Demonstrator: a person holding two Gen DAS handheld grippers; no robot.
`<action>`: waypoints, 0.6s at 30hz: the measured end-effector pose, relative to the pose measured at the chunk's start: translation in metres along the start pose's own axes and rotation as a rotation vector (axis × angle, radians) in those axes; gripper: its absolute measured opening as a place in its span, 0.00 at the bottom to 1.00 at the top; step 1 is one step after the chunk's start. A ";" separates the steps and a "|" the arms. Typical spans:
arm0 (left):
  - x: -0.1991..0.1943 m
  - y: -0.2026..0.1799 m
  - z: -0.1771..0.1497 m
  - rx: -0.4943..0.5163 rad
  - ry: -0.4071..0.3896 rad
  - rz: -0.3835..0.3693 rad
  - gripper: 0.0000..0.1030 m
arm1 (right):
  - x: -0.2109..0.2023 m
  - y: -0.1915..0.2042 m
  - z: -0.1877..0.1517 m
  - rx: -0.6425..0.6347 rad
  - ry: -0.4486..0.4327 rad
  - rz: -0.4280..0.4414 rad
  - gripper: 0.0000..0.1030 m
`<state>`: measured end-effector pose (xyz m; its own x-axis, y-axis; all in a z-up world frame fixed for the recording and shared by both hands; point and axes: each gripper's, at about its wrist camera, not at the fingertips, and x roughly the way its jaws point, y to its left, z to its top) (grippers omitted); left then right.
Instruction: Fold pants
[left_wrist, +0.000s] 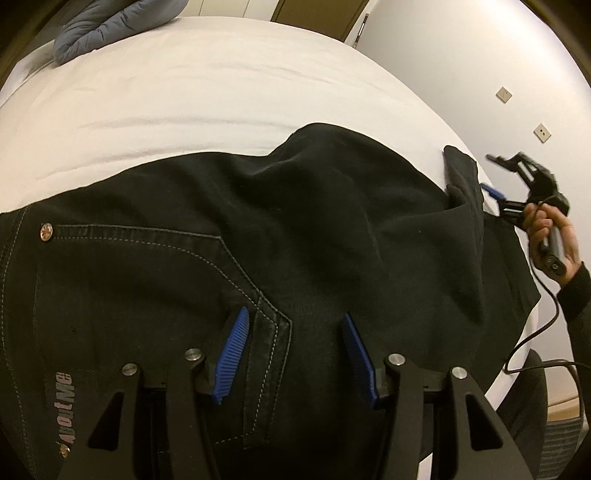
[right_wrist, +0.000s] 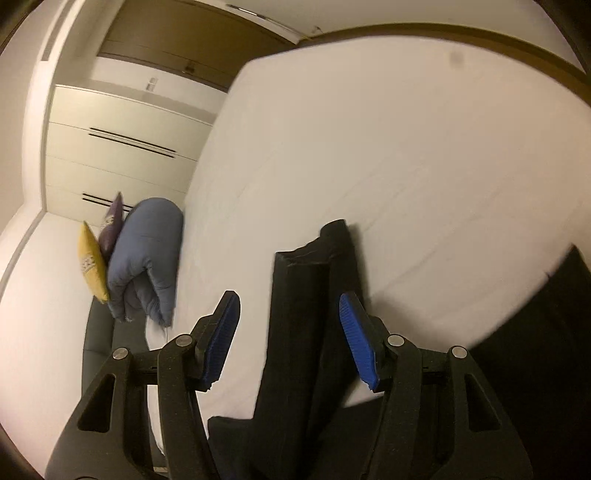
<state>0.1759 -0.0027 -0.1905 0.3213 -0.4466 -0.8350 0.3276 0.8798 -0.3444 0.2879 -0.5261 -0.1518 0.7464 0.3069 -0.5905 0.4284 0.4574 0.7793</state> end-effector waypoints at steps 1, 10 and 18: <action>-0.002 0.002 -0.001 -0.004 -0.001 -0.004 0.53 | 0.005 -0.002 0.001 0.003 0.006 -0.012 0.53; -0.012 0.013 -0.005 -0.021 -0.010 -0.025 0.53 | 0.068 -0.004 -0.003 0.011 0.042 -0.017 0.42; -0.014 0.012 -0.009 -0.015 -0.010 -0.017 0.53 | 0.051 0.005 -0.023 -0.002 0.032 0.003 0.33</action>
<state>0.1673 0.0154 -0.1863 0.3247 -0.4627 -0.8249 0.3196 0.8745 -0.3647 0.3160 -0.4893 -0.1826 0.7313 0.3347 -0.5943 0.4250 0.4578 0.7809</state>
